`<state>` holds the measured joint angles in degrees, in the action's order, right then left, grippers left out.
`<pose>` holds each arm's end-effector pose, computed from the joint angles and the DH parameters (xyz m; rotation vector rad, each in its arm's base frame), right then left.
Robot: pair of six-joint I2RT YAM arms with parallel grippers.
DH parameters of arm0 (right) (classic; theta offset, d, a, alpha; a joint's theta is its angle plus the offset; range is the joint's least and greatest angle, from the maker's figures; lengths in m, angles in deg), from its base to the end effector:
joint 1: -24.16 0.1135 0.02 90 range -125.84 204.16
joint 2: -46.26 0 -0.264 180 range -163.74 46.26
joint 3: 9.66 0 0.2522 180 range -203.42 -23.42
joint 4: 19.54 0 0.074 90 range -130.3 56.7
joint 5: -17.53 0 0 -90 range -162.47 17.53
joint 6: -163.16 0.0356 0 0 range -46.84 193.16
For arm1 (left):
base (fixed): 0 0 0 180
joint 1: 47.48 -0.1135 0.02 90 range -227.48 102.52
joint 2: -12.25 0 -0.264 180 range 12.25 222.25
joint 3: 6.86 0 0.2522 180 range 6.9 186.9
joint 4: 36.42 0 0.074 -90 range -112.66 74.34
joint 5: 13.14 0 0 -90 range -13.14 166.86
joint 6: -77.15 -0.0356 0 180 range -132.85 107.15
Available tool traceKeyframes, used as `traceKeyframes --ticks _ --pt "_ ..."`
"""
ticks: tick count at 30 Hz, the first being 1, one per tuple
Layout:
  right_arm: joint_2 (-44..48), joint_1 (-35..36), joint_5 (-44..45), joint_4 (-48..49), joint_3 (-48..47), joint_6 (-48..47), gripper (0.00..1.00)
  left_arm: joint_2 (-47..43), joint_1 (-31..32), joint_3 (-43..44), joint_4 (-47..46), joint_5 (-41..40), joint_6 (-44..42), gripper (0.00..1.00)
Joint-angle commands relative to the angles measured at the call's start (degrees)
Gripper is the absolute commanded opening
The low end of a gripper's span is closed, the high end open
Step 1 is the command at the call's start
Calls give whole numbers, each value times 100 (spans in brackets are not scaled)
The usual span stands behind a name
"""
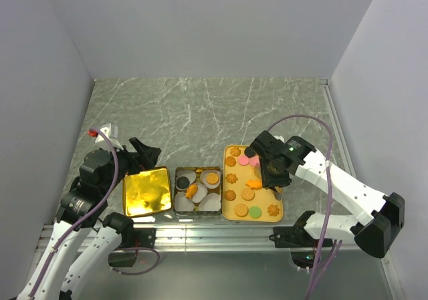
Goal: Pack the cookies
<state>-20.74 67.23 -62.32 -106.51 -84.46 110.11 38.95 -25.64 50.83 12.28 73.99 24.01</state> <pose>0.1410 0.1233 0.2836 -0.1297 2.8807 -0.0204 0.0979 -0.0373 0.3286 -0.2876 1.9110 -0.6496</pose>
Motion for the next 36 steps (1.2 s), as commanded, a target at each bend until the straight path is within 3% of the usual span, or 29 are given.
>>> traceKeyframes --ticks 1,10,23,36 --pt "-23 -44 241 -123 -627 -21 42 -68 21 2 -136 -47 -4 99" --pt "-182 -44 268 -492 -1542 -30 40 -59 21 2 -145 -3 -12 99" --pt "-216 289 -400 -132 -2061 -30 37 -68 21 2 -145 -20 -12 99" --pt "-1148 2117 -681 474 -2702 453 36 -59 21 2 -154 -29 -12 100"
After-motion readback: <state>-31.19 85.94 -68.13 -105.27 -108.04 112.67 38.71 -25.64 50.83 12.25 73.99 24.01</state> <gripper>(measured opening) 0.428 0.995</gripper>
